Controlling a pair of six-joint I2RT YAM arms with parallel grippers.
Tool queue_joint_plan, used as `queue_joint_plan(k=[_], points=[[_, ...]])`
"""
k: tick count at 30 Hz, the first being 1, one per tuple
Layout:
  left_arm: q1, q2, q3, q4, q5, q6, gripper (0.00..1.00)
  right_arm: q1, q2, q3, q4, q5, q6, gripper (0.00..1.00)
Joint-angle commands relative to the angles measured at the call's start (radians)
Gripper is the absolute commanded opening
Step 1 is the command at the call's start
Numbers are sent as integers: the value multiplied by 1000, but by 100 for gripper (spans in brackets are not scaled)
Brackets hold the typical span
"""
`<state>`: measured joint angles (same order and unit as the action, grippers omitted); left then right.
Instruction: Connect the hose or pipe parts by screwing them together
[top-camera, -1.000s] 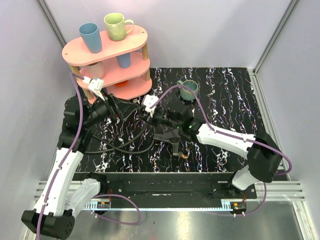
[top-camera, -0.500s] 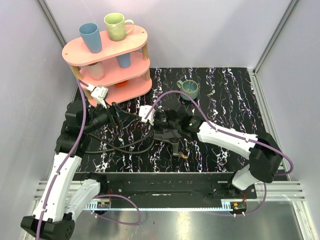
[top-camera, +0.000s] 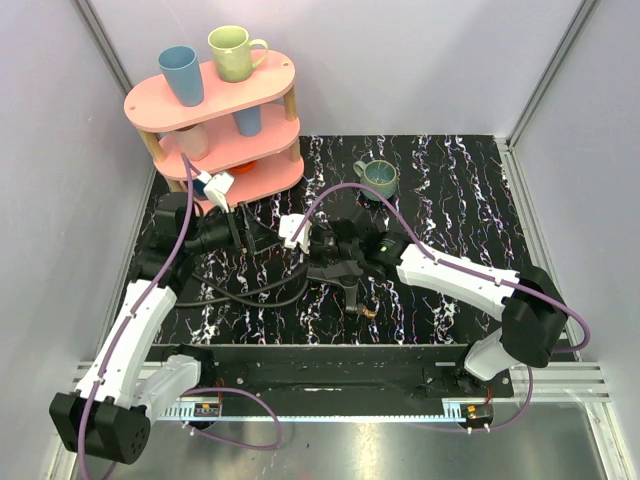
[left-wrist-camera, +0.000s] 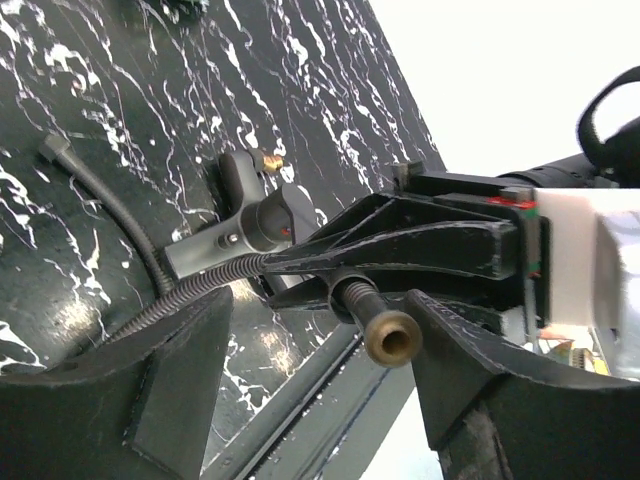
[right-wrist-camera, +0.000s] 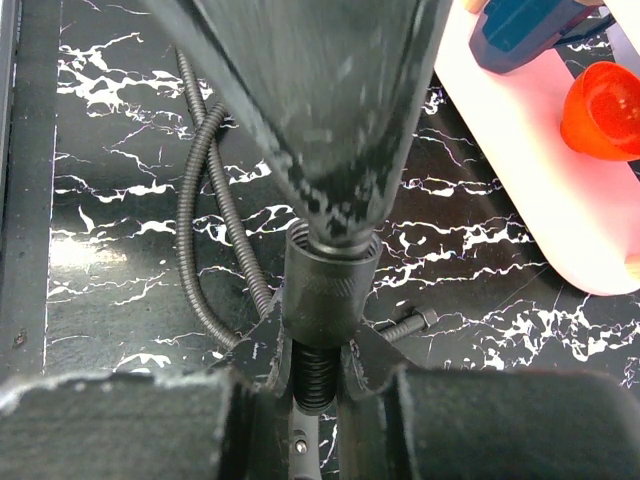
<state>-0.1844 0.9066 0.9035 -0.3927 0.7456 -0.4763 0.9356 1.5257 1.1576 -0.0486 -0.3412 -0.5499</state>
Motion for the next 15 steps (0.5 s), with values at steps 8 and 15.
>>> queue_joint_plan(k=[8, 15], points=[[-27, 115, -8, 95, 93, -102, 65, -3, -38, 53, 12, 14, -16, 0], [-29, 123, -37, 100, 130, -116, 56, -3, -35, 60, 12, 30, -25, 0]])
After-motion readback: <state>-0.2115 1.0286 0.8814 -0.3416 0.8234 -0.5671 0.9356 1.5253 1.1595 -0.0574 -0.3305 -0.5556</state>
